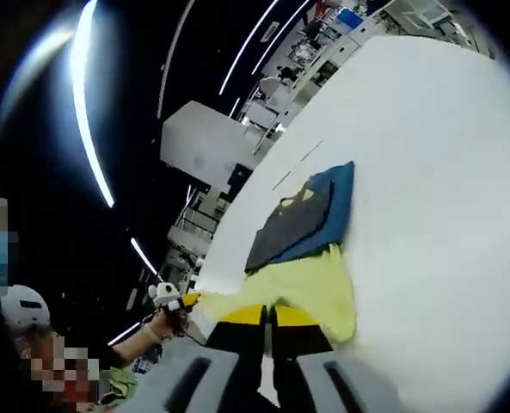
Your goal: Fold the garment on the visible template until the final outline fits inside the template.
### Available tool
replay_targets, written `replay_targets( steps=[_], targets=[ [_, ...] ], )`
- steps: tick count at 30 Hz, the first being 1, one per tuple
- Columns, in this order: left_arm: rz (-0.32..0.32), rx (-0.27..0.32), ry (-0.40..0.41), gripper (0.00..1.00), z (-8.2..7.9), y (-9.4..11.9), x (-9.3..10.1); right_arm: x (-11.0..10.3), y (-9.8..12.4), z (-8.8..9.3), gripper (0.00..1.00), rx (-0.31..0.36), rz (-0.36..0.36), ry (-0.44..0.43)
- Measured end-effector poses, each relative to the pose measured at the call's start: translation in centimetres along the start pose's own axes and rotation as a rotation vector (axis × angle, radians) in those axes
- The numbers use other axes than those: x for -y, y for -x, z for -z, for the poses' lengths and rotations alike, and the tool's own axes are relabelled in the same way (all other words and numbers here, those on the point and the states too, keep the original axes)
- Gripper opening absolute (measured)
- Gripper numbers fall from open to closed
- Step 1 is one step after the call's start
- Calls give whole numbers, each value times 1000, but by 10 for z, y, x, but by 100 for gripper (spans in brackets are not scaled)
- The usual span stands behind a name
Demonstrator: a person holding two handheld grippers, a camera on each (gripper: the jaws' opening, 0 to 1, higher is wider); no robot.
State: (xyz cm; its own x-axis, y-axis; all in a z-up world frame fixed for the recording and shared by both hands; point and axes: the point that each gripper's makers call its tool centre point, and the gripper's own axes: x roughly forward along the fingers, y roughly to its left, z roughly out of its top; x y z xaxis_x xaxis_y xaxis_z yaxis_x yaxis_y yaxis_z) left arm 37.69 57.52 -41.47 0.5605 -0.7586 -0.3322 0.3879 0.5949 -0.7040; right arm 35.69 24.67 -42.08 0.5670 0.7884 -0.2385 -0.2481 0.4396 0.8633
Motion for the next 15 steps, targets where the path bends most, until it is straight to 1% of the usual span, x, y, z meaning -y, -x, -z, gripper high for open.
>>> replay_targets(
  steps=[1, 2, 3, 4, 5, 6, 10, 11, 13, 15],
  targets=[
    [-8, 32, 14, 0, -8, -5, -2, -3, -5, -6, 0, 1, -14, 3],
    [-10, 41, 20, 0, -11, -7, -3, 0, -9, -14, 0, 13, -2, 2],
    [-20, 64, 27, 0, -21, -16, -7, 2, -15, -24, 0, 30, 10, 10],
    [-22, 79, 28, 0, -27, -20, -9, 3, -18, -30, 0, 30, 6, 13],
    [-28, 104, 33, 0, -36, -27, -13, 6, -24, -40, 0, 47, 14, 6],
    [-33, 126, 44, 0, -47, -30, -22, 8, -27, -45, 0, 57, 22, 0],
    [-44, 178, 58, 0, -73, -45, -35, 16, -41, -74, 0, 88, 45, 0],
    [-49, 207, 58, 0, -81, -47, -37, 17, -45, -83, 0, 93, 50, 3],
    [-37, 230, 65, 0, -90, -54, -41, 17, -50, -93, 0, 102, 47, 7],
    [-44, 242, 67, 0, -97, -61, -47, 18, -58, -105, 0, 102, 49, 14]
  ],
)
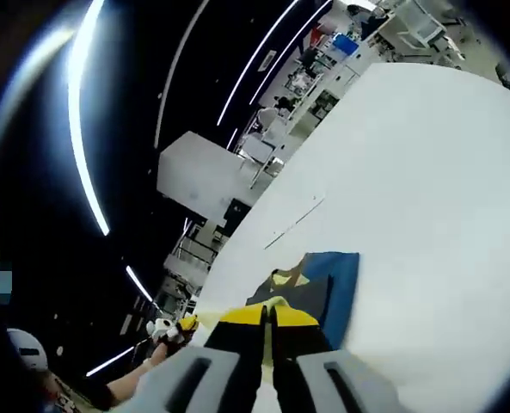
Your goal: Fold the garment on the visible template until the final outline fits inside the template.
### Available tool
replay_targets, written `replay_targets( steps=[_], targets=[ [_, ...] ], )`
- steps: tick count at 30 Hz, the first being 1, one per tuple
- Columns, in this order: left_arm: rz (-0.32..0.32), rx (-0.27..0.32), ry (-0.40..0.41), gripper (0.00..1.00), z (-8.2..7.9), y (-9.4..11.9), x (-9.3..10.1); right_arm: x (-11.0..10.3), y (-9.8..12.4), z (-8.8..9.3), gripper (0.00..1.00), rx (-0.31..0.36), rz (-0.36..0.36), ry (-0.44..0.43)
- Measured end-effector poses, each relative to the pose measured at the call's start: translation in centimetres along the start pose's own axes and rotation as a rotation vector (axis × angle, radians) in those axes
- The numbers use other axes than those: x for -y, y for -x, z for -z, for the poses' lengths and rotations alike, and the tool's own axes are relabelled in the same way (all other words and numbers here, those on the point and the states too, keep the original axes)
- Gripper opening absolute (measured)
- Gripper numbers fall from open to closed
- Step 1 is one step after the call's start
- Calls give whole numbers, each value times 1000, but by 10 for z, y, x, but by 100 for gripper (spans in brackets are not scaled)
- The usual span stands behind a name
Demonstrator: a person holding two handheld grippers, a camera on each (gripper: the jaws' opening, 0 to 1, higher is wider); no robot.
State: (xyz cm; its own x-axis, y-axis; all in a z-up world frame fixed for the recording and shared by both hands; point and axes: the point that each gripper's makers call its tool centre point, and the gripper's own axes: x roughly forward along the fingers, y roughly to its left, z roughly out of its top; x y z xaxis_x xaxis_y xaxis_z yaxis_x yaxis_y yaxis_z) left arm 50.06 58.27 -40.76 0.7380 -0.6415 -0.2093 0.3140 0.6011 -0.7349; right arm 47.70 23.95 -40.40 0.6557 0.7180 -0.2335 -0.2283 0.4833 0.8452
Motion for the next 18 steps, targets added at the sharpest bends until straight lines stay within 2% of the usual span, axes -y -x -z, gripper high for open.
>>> replay_targets(
  steps=[7, 15, 18],
  targets=[
    [-4, 49, 49, 0, -16, -29, -16, 16, -25, -32, 0, 33, 27, -6],
    [-33, 65, 71, 0, -26, -56, -38, 43, -48, -42, 0, 34, 73, -32],
    [-72, 40, 79, 0, -21, -64, -51, 57, -56, -43, 0, 30, 98, -50]
  ],
)
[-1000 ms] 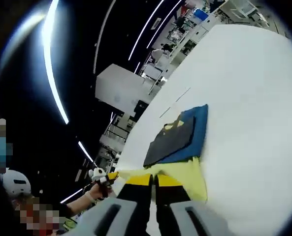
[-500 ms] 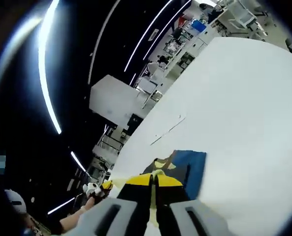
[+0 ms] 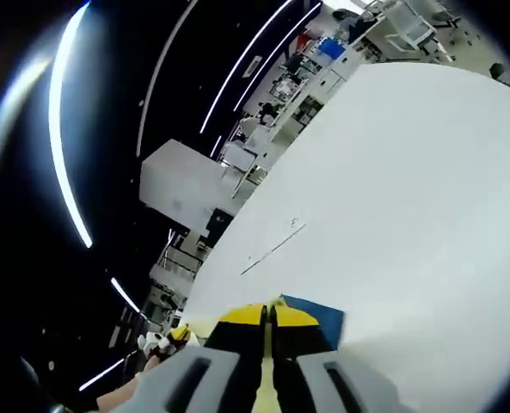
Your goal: Fold the garment on the visible template until the final outline fits inside the template.
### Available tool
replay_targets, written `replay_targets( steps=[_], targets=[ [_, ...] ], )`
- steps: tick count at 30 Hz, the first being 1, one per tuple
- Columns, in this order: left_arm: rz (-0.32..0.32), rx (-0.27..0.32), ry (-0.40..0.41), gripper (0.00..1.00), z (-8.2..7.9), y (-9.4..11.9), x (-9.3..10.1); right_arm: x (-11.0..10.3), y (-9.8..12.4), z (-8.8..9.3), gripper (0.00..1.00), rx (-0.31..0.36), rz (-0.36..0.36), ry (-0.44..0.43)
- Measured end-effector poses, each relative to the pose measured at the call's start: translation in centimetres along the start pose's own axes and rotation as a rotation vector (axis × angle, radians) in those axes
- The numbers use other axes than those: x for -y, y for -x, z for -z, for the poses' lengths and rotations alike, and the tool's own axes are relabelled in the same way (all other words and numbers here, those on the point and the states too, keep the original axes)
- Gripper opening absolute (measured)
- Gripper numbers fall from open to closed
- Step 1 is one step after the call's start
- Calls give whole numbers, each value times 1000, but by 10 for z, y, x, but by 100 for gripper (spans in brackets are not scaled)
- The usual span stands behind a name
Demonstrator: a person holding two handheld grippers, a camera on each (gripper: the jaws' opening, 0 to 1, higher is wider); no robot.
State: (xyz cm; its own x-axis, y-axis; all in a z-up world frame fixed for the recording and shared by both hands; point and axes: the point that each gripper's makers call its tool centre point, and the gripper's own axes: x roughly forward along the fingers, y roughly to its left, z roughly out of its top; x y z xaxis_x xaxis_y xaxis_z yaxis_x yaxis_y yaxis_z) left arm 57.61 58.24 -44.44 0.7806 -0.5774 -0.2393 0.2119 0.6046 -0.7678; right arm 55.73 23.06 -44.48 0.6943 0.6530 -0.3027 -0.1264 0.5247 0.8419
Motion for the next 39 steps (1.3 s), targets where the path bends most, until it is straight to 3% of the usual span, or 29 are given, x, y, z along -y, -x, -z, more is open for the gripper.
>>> replay_targets(
  steps=[10, 15, 18, 26, 30, 31, 35, 39],
  targets=[
    [-63, -27, 57, 0, 15, -17, -27, 32, -19, 8, 0, -17, 68, -46],
    [-126, -73, 58, 0, 31, -20, -47, 48, -25, 19, 0, -49, 107, -24],
    [-143, -85, 58, 0, 36, -21, -48, 55, -28, 24, 0, -62, 132, -14],
    [-140, -97, -27, 0, 36, -22, -48, 56, -26, 27, 0, -77, 140, 9],
    [-124, -98, -32, 0, 34, -21, -48, 54, -25, 27, 0, -77, 135, 71],
    [-125, -101, -64, 1, 33, -21, -50, 52, -25, 25, 0, -70, 123, 101],
    [-134, -86, -104, 1, 26, -20, -50, 52, -24, 25, 0, -70, 130, 110],
    [-144, -63, -120, 5, 17, -16, -51, 48, -21, 20, 8, -58, 126, 164]
  ],
)
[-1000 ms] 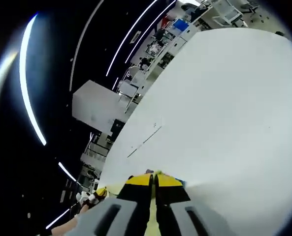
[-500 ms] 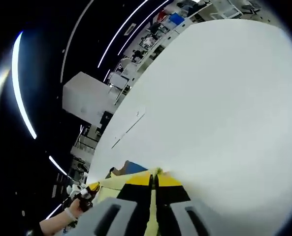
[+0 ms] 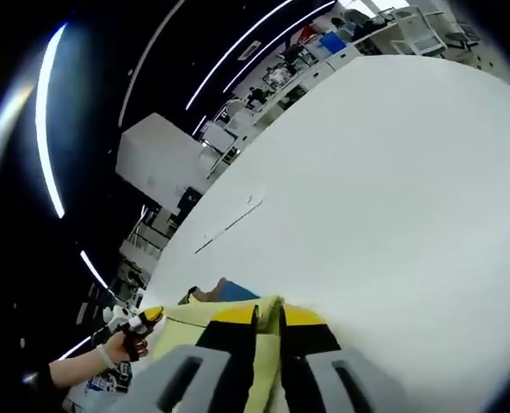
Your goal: Fold the garment on the visible template until the final outline fits inside the template.
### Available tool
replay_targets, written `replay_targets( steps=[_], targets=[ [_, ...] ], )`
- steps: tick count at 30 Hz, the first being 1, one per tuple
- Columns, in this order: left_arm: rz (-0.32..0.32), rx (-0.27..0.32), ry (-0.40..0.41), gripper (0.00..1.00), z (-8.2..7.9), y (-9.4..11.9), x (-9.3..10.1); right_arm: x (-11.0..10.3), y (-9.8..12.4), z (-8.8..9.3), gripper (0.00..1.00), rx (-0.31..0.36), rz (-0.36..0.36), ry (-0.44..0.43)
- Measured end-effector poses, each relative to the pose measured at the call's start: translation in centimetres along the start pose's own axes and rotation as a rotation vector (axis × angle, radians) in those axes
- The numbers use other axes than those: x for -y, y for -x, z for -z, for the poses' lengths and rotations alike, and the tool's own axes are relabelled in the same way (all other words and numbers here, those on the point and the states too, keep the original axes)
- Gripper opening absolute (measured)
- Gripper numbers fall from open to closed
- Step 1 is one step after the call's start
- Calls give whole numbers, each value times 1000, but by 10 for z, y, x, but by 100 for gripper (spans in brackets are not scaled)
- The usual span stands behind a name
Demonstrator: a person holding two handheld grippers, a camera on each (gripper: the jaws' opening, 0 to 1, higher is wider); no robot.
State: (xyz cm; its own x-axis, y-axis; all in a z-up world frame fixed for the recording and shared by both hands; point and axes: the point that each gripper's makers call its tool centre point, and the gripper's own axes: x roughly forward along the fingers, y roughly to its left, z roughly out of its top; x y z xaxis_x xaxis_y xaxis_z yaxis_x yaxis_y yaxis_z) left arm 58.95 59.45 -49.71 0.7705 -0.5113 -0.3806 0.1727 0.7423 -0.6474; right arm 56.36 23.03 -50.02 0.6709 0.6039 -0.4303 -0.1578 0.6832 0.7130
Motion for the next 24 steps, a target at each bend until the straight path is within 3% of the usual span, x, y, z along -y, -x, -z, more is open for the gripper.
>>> replay_targets(
  steps=[5, 7, 10, 12, 13, 15, 16, 18, 21, 24],
  targets=[
    [-1, -6, -122, 15, -7, 9, -2, -6, 9, -8, 12, 18, -14, 68],
    [0, -28, -164, 16, -6, 12, -3, -7, 12, -9, 13, 14, -15, 79],
    [15, -82, -206, 9, 1, 15, 0, -8, 15, -5, 13, -11, -25, 75],
    [15, -110, -273, 13, 4, 15, 0, -6, 17, 0, 13, -31, -9, 114],
    [3, -121, -309, 15, 4, 16, -1, -4, 17, 2, 13, -43, 1, 164],
    [-15, -164, -457, 18, 7, 17, -3, 0, 18, 5, 13, -67, 35, 246],
    [-24, -198, -582, 19, 9, 18, -5, 3, 18, 8, 14, -90, 52, 338],
    [-35, -216, -723, 24, 10, 19, -5, 8, 19, 11, 15, -120, 83, 440],
    [-36, -244, -864, 20, 13, 19, -4, 16, 20, 13, 15, -165, 146, 658],
    [-35, -247, -988, 19, 11, 16, -2, 15, 17, 6, 16, -148, 167, 791]
  ],
)
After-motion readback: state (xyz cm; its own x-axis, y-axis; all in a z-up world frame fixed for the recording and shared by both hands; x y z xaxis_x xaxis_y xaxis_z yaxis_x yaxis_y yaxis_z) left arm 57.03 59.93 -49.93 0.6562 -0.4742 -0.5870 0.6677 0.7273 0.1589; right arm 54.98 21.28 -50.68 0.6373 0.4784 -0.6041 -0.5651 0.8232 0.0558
